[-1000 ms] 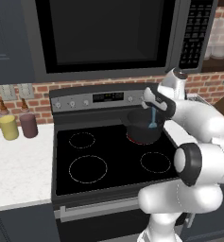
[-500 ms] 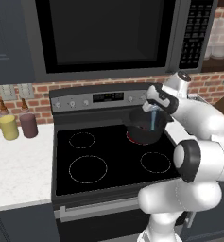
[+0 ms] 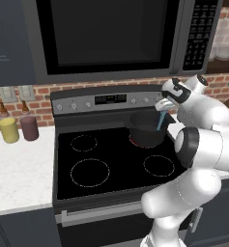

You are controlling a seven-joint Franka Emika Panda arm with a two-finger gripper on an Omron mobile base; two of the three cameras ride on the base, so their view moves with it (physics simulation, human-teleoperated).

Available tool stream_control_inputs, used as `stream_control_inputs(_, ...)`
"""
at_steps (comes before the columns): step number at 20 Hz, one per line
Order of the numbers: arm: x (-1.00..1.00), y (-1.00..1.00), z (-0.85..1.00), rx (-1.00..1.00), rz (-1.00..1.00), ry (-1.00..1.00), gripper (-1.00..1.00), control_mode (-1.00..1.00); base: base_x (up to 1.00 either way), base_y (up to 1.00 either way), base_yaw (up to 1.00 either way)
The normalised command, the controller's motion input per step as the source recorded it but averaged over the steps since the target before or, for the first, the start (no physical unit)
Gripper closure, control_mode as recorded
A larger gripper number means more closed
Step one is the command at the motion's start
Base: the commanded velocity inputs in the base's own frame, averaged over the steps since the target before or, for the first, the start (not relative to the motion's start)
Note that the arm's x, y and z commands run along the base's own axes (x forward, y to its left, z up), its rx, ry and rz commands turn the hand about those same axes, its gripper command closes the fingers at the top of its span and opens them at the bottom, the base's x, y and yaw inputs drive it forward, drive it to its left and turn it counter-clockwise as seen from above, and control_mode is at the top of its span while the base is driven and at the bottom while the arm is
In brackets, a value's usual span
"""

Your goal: Put the bell pepper and eggplant in the pot. Retrieve the spatula and lightly stir the vegetables in the pot.

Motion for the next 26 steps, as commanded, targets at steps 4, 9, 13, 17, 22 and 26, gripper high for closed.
stream_control_inputs(4,0.1,-0.03,-0.26,0.07,0.04,-0.25,1.0,-1.0,0.0,0.0,0.0)
stream_control_inputs(9,0.0,0.0,-0.18,0.05,0.05,-0.36,1.0,-1.0,0.0,0.0,0.0)
stream_control_inputs(13,0.0,0.0,-0.01,0.03,0.02,-0.39,1.0,-1.0,0.0,0.0,0.0)
stream_control_inputs(17,-0.03,-0.13,0.01,0.0,0.0,-0.29,1.0,-1.0,0.0,0.0,0.0)
stream_control_inputs(22,-0.15,-0.11,0.26,0.0,0.0,-0.05,1.0,-1.0,0.0,0.0,0.0)
stream_control_inputs(26,-0.21,-0.02,0.46,0.0,0.0,0.12,1.0,-1.0,0.0,0.0,0.0)
